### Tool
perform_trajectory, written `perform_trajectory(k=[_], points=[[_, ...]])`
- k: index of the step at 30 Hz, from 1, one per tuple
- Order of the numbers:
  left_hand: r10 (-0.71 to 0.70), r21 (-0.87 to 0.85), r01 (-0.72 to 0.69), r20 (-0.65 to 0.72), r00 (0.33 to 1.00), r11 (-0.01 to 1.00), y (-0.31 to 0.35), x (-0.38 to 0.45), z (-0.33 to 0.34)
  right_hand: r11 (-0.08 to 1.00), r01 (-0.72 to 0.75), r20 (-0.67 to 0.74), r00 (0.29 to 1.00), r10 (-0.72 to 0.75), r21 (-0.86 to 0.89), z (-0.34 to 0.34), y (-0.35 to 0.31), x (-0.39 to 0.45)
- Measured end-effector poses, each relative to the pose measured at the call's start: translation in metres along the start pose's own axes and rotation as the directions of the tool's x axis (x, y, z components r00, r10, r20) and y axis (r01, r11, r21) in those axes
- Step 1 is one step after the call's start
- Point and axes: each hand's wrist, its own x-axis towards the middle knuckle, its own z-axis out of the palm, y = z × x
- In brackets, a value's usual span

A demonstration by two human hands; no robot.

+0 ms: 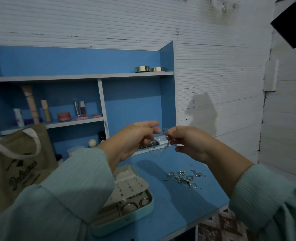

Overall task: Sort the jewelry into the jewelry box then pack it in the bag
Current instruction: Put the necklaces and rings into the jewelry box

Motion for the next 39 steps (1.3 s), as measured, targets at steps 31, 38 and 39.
perform_trajectory(k=[31,38,39], points=[[-0.214,-0.386,0.150,-0.128,0.968,0.910,-0.085,0.001,-0.054,0.934,-0.189,0.201,0.971,0.131,0.302,0.082,0.021,0.071],[-0.307,-0.670,0.146,-0.128,0.943,0.728,-0.087,0.005,-0.074,0.994,-0.100,0.149,0.984,0.093,0.037,0.088,0.024,0.092],[-0.313,-0.660,0.148,-0.138,0.940,0.737,-0.089,0.006,-0.077,0.996,-0.086,0.151,0.985,0.084,0.005,0.089,0.024,0.095]])
